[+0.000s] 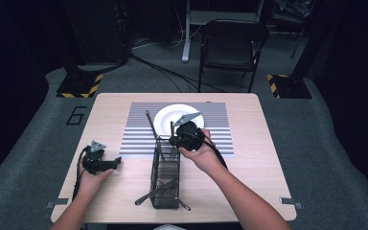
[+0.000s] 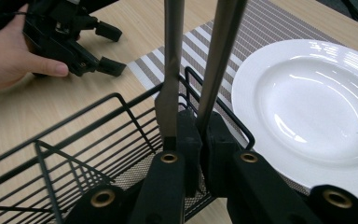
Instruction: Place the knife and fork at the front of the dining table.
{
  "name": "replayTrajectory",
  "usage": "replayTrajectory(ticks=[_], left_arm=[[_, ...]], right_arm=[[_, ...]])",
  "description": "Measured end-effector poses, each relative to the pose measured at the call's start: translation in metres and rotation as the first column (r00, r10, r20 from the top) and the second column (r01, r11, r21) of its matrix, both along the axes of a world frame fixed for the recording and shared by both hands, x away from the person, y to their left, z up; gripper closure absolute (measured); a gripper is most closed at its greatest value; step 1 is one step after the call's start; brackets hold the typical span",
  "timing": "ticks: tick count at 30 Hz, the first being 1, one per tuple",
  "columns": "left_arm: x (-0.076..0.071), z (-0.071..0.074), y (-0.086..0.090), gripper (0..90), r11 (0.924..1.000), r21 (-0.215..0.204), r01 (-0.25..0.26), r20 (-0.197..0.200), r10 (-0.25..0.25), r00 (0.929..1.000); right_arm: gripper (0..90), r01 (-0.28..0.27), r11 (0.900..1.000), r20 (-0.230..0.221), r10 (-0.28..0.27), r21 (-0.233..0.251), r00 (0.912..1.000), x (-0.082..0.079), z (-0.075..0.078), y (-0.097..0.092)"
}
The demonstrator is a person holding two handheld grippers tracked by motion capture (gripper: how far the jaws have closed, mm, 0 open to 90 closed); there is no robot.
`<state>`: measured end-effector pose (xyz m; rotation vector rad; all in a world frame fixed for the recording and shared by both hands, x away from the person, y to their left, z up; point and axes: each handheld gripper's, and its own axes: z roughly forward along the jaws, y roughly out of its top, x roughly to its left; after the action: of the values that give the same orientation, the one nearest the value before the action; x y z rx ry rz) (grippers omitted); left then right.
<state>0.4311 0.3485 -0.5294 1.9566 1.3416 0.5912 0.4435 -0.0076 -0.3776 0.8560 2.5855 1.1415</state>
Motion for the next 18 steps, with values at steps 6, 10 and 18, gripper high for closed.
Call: replayTrajectory(ticks=[6, 10, 18], left_arm=[[0.000, 0.000, 0.000, 14.2, 1.0000, 0.001, 0.000, 0.000, 0.000, 1.0000], [0.000, 0.000, 0.000, 14.2, 1.0000, 0.000, 0.000, 0.000, 0.000, 1.0000], [0.000, 0.000, 0.000, 14.2, 1.0000, 0.000, -0.001, 0.000, 0.001, 1.0000]], right_arm=[[86.9, -0.020, 0.9998, -0.010, 0.020, 0.007, 0.9997, -0.003, 0.015, 0.001], [86.8, -0.029, 0.9996, -0.008, 0.029, 0.008, 0.9996, -0.006, 0.026, 0.002], [86.8, -0.052, 0.9985, -0.003, 0.052, 0.015, 0.9987, -0.013, 0.049, 0.001]])
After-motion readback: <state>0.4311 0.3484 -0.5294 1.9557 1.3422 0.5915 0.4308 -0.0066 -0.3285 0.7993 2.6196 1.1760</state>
